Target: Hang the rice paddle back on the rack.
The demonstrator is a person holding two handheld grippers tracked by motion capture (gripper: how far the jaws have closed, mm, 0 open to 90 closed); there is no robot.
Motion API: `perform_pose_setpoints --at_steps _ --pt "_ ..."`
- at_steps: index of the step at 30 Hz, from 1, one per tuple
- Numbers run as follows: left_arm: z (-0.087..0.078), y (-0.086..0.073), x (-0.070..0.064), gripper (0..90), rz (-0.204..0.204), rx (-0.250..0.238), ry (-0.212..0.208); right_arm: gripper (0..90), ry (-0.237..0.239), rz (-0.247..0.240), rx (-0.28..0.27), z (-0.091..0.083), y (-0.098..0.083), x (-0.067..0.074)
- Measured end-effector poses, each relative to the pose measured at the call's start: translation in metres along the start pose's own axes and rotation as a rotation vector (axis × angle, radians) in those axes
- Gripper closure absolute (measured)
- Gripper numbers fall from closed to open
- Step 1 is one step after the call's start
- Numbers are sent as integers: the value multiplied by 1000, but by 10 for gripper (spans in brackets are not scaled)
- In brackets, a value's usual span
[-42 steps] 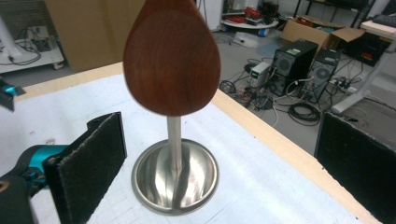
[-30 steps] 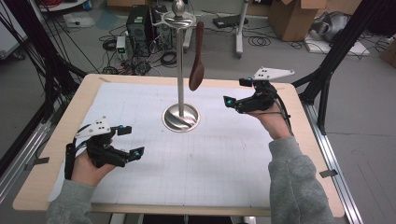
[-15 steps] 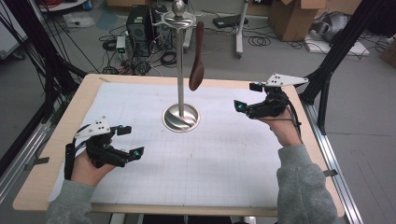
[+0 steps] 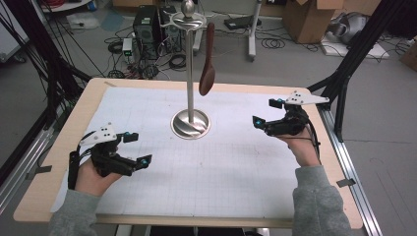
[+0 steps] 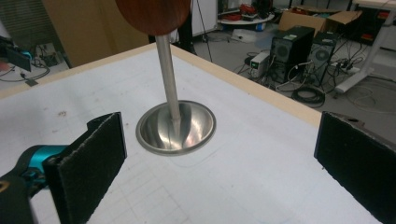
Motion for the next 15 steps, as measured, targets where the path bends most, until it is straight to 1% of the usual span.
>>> perform_pose_setpoints --at_steps 3,8,15 --pt "0 0 0 17 0 1 1 9 0 18 3 -1 -8 -2" --pt "0 0 0 18 -2 1 4 9 -10 26 10 -3 -20 -4" --pt "0 0 0 17 -2 0 5 9 -14 47 3 -9 -30 -4"
Point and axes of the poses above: each handheld gripper's, and its own axes: z roughly forward along the jaws, y roughly out of its top, x roughly to its left, the point moved 2 cm from there along z, roughly forward along the jaws, and after that the axes turned 2 degrees about -y, right-handed, at the moved point
